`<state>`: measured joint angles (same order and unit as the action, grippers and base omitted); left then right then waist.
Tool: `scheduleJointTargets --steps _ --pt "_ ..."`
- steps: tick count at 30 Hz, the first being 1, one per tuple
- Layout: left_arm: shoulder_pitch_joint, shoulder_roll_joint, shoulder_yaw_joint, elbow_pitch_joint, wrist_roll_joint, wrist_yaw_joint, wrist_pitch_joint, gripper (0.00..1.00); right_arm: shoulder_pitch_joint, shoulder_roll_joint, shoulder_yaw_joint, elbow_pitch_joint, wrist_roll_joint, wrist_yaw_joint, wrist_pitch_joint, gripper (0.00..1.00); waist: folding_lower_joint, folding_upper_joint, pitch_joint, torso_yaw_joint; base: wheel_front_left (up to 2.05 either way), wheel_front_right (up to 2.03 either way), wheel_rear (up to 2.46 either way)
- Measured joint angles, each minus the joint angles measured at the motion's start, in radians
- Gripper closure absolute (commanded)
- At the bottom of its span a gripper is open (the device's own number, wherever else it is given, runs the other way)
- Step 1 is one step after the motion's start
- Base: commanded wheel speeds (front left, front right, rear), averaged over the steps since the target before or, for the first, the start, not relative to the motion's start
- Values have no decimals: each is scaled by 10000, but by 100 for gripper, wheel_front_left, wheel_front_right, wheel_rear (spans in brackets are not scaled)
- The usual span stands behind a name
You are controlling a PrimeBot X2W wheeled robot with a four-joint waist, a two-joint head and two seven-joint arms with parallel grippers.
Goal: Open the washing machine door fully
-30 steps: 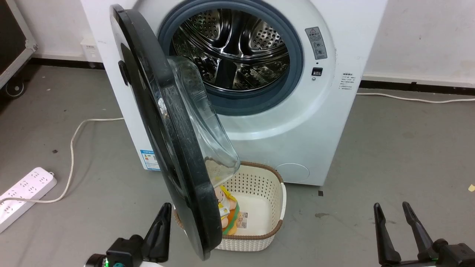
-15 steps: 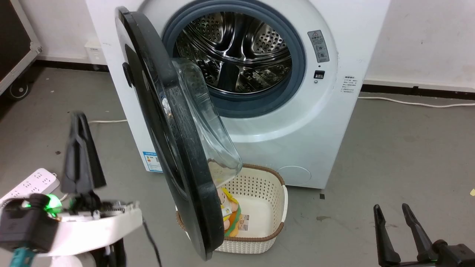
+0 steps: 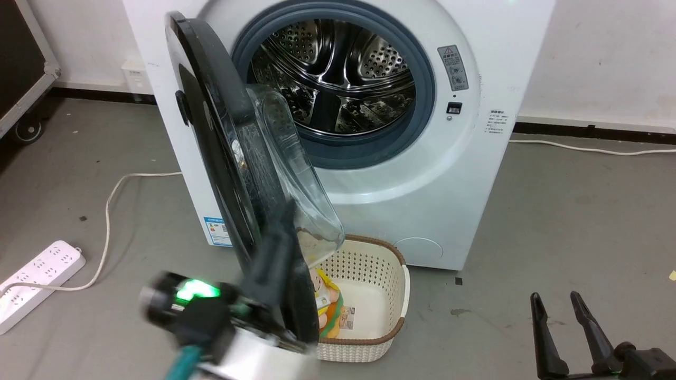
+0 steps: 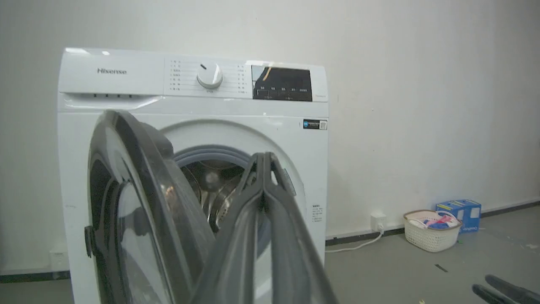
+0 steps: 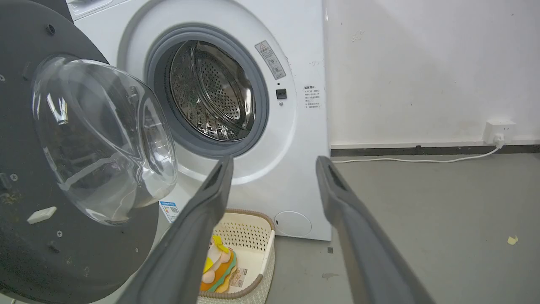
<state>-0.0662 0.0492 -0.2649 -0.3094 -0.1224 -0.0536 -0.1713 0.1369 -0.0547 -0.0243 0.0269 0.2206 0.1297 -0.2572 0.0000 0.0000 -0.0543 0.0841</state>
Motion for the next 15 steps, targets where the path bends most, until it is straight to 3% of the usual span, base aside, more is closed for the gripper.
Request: scheduleJointTargets --steps 8,15 --pt "603 -6 -1363 2313 -767 -257 1145 100 -6 2 27 65 35 0 0 0 0 0 85 -6 0 0 0" --pt "602 -4 -1246 3837 -918 -63 777 100 -6 2 63 134 171 0 0 0 0 0 157 24 0 0 0"
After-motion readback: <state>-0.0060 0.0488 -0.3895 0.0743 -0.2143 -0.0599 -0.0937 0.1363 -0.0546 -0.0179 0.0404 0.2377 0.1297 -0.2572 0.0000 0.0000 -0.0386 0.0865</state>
